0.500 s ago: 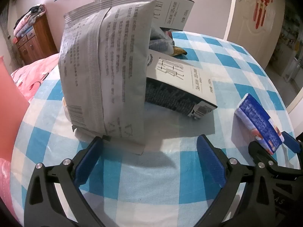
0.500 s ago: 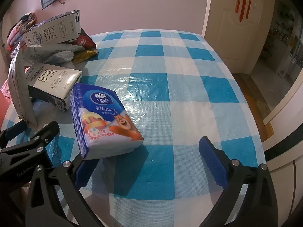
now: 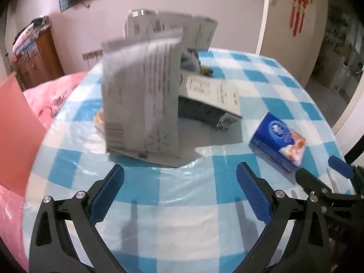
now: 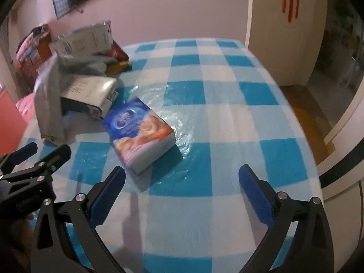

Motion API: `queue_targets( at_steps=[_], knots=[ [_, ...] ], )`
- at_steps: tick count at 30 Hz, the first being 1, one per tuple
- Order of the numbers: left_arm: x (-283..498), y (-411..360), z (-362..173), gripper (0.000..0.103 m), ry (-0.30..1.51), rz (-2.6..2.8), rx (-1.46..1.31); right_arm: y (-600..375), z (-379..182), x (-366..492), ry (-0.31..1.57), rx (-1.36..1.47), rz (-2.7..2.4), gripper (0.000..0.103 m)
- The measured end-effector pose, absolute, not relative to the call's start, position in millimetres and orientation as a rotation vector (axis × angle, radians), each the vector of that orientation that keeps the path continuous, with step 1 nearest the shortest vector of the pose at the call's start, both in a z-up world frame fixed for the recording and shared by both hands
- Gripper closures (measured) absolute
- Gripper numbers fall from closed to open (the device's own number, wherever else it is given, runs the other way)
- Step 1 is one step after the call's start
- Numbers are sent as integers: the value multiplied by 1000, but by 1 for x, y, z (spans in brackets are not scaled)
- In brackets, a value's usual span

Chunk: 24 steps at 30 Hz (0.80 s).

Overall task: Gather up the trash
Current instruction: 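Move the left tool toward the grey printed bag on the table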

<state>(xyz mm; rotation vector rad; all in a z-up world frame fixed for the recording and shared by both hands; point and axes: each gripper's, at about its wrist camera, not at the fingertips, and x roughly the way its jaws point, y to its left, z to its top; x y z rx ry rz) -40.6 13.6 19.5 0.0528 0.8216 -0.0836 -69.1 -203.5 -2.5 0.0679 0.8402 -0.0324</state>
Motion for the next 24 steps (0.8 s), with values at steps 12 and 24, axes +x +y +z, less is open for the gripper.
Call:
queue_targets(
  at_steps=[12, 24],
  knots=[
    [-91, 38, 74, 4, 691, -100, 16, -190, 73, -117, 615, -16, -65, 4],
    [-109, 50, 109, 4, 630, -102, 2, -173, 104, -136, 551, -38, -47, 4]
  ],
)
